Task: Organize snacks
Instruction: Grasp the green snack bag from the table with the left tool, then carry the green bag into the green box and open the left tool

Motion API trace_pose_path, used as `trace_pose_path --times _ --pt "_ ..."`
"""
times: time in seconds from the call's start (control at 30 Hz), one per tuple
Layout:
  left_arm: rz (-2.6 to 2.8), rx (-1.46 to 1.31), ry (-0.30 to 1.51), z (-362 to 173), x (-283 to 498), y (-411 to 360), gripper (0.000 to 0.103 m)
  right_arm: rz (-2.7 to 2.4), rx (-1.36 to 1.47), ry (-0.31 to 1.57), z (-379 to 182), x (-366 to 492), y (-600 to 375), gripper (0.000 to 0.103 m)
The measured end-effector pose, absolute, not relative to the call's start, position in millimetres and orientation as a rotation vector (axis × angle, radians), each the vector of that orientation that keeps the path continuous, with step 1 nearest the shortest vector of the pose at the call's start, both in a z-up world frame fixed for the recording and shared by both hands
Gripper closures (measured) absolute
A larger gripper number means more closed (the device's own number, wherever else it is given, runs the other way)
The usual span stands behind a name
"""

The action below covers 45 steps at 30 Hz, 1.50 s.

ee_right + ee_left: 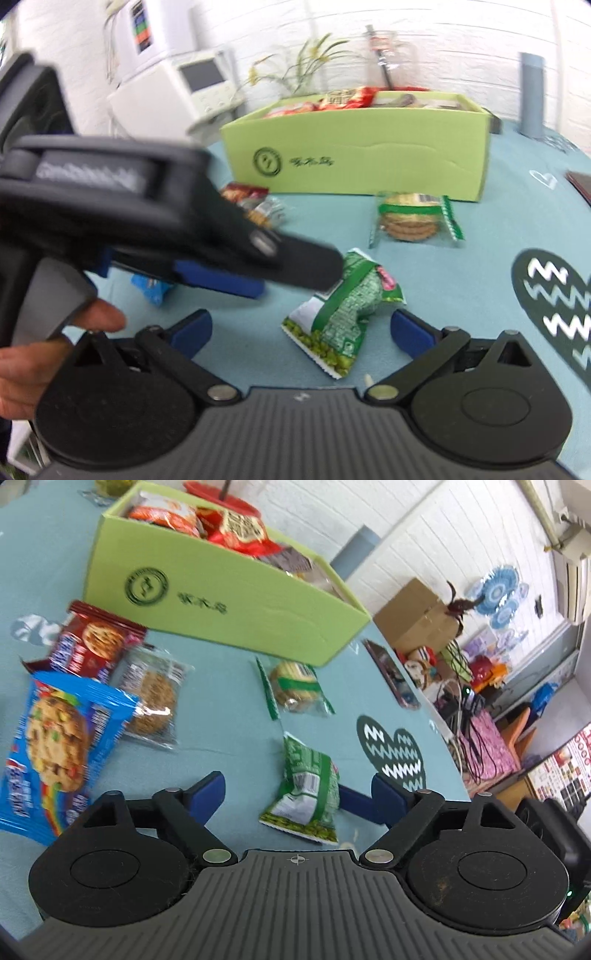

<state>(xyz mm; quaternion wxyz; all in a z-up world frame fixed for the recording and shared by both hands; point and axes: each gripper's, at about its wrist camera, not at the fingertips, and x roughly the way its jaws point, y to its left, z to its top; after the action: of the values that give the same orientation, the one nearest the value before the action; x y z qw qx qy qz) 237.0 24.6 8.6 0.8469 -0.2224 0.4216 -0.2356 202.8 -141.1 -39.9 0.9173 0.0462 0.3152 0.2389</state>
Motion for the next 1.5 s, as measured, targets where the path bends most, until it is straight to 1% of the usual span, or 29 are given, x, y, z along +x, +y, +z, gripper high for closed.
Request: trace_pose_path --times 0.1,0.2,0.43,0.47,0.5,0.53,0.57,0.63,0.67,0.7,0.8,0.93,1.07,1.1,1.23,1.33,1.37,1.4,1.43,1.47,1.5 --pt "-0.484 -0.481 0.886 10 239 32 0.027 0.501 0.138 0.663 -40 206 -147 0.001" --pt "-0.496 -0.476 0.882 14 243 33 0.027 0.418 0.061 0.703 -31 210 -140 0.001" --pt "-0.602 -0.337 0.916 19 267 -3 0.032 0.402 0.019 0.644 -24 197 -131 0.001" --pt "-0.608 -0.322 0.933 16 269 -8 0.037 0.403 0.015 0.645 -25 196 -134 0.003" --pt "-0.613 -0.308 0.953 12 271 -12 0.045 0.4 0.009 0.644 -26 196 -134 0.003" --pt "-0.627 -0.298 0.971 8 273 -15 0.05 0.396 0.001 0.644 -28 196 -135 0.008" --pt "-0.642 -0.296 0.994 3 274 -17 0.067 0.4 0.005 0.652 -31 198 -137 0.057" --pt "-0.63 -0.307 0.973 -2 270 -15 0.074 0.409 0.033 0.649 -32 198 -141 0.06" --pt "-0.62 -0.313 0.972 -1 269 -13 0.088 0.417 0.016 0.65 -30 198 -142 0.061" --pt "-0.61 -0.326 0.972 0 269 -9 0.091 0.422 0.005 0.646 -28 198 -142 0.061" --pt "-0.6 -0.368 0.936 17 274 -2 0.091 0.451 -0.018 0.608 -13 201 -142 0.061" --pt "-0.585 -0.379 0.83 62 296 -1 0.09 0.463 -0.076 0.493 23 223 -141 0.061" --pt "-0.562 -0.363 0.742 101 338 -9 0.079 0.463 -0.104 0.402 54 271 -145 0.06" --pt "-0.55 -0.359 0.734 106 352 -14 0.078 0.458 -0.102 0.391 58 285 -147 0.059" --pt "-0.508 -0.335 0.728 108 408 -33 0.077 0.438 -0.08 0.398 64 343 -157 0.059" --pt "-0.495 -0.355 0.762 95 447 -44 0.079 0.43 -0.058 0.439 54 381 -169 0.059" --pt "-0.49 -0.361 0.78 89 458 -48 0.081 0.425 -0.048 0.457 50 392 -173 0.057" --pt "-0.488 -0.363 0.795 83 467 -51 0.08 0.419 -0.037 0.473 45 400 -177 0.056" --pt "-0.486 -0.362 0.803 79 474 -53 0.08 0.416 -0.021 0.482 42 410 -179 0.05" --pt "-0.48 -0.364 0.798 78 477 -53 0.077 0.415 -0.015 0.494 42 416 -181 0.041" --pt "-0.478 -0.368 0.777 79 478 -51 0.068 0.414 -0.021 0.489 44 416 -183 0.038"
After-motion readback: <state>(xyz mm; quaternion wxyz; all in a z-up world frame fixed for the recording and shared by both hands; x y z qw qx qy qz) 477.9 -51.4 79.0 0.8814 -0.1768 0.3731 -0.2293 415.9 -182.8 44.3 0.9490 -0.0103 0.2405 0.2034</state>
